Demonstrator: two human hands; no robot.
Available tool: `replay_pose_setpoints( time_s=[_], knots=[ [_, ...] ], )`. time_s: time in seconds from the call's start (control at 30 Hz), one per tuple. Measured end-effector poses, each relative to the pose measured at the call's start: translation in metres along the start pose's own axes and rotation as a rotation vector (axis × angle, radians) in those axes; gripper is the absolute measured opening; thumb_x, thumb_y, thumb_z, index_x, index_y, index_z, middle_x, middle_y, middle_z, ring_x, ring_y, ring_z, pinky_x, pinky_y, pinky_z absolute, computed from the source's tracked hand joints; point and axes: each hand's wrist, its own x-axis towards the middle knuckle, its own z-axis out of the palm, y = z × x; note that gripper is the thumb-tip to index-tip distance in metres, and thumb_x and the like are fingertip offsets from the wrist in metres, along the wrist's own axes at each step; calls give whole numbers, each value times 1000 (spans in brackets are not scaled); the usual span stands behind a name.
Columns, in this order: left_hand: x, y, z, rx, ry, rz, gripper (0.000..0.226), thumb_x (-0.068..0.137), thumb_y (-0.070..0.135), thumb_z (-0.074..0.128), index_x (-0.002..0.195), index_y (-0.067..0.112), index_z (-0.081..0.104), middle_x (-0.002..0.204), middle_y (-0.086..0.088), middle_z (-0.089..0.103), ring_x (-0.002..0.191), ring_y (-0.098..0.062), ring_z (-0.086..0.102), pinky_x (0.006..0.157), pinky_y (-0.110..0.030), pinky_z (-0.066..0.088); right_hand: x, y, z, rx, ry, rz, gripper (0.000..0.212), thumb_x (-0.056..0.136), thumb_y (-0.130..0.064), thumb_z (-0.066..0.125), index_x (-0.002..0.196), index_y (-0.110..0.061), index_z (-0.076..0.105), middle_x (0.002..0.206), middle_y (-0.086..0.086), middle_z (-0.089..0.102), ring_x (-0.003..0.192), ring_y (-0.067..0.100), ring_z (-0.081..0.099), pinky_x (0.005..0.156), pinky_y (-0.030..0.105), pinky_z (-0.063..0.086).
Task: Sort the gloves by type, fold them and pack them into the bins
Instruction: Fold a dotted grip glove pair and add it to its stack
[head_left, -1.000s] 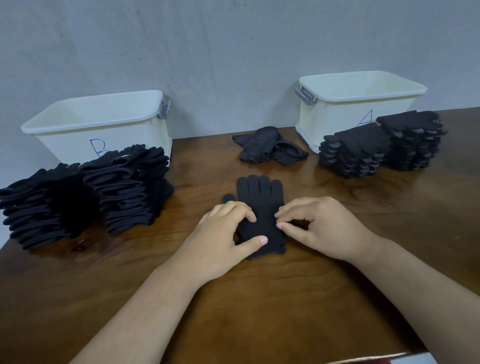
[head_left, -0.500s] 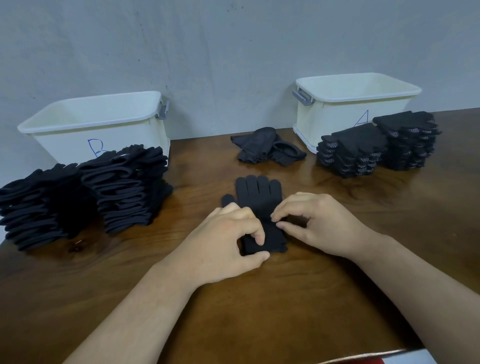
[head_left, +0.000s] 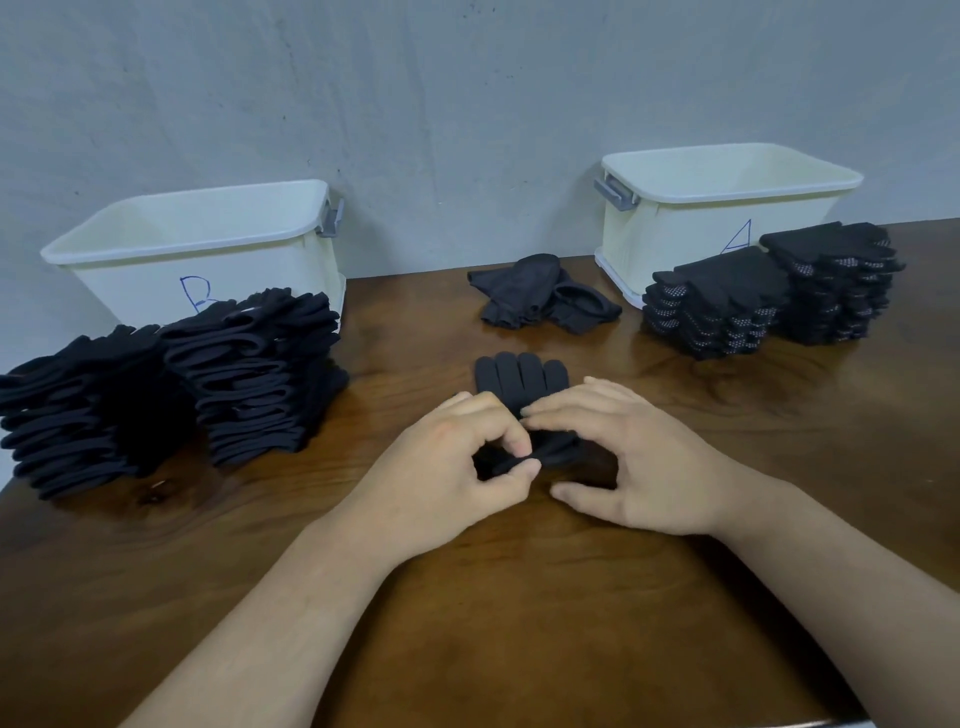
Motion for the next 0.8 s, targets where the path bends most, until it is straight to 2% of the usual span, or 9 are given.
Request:
replay_pose_setpoints(
  time_s=[0.1,0.17,0.3,0.4,0.5,0.6,0.67,0.73,0.8],
  knots=[
    [0,3,-2,-157,2,-59,6,99,29,72,95,33,70,103,14,67,104,-12,65,84,-23,49,7,0,3,98,34,-23,24,99,-36,76,123,-35,75,121,-25,71,119,1,64,108,40,48],
    [0,3,-7,-290,13,-91,6,104,33,64,106,31,70,109,14,70,110,-11,66,91,-22,49,7,1,1,188,80,28,13,100,-30,76,112,-34,79,105,-19,75,103,9,70,93,40,54],
    [-1,-5,-18,-448,-23,-154,40,100,57,55,131,33,60,122,8,73,121,-17,67,105,-43,52,3,-3,-8,359,172,90,8,103,-28,72,98,-31,77,88,-4,72,82,24,68,75,49,54],
    [-3,-4,-16,-350,-112,-134,43,97,44,74,135,32,57,118,8,73,119,-16,67,108,-38,50,2,-7,-10,414,172,104,7,104,-29,70,101,-31,76,90,-6,74,79,24,70,71,45,55],
    [-1,0,-11,-301,-100,-128,30,96,28,80,121,32,64,106,12,75,107,-11,70,99,-25,53,2,-9,-9,491,157,134,14,105,-24,69,99,-36,74,90,-11,76,83,15,73,74,28,53],
    [3,0,-7,-283,-63,-172,12,100,32,74,107,33,65,95,11,76,97,-11,72,94,-38,57,4,-12,-8,588,136,179,16,106,-23,66,115,-29,77,102,-11,80,98,11,77,83,24,58],
    [4,-1,-4,-256,-36,-203,10,102,36,69,99,33,61,87,10,75,88,-11,72,89,-46,58,7,-15,-8,626,147,226,22,107,-26,63,127,-25,74,107,-11,81,103,9,76,87,25,60],
    [5,1,2,-245,-17,-233,13,104,38,65,99,29,59,90,11,78,88,-10,74,87,-49,59,9,-13,-8,570,153,261,24,106,-34,64,129,-30,70,98,-16,80,97,3,76,83,23,59],
    [6,1,7,-237,13,-264,10,106,40,62,103,31,58,96,16,79,90,-4,74,86,-45,60,10,-12,-10,506,124,328,39,101,-43,71,138,-40,60,87,-14,79,87,3,75,81,26,57]
  ],
)
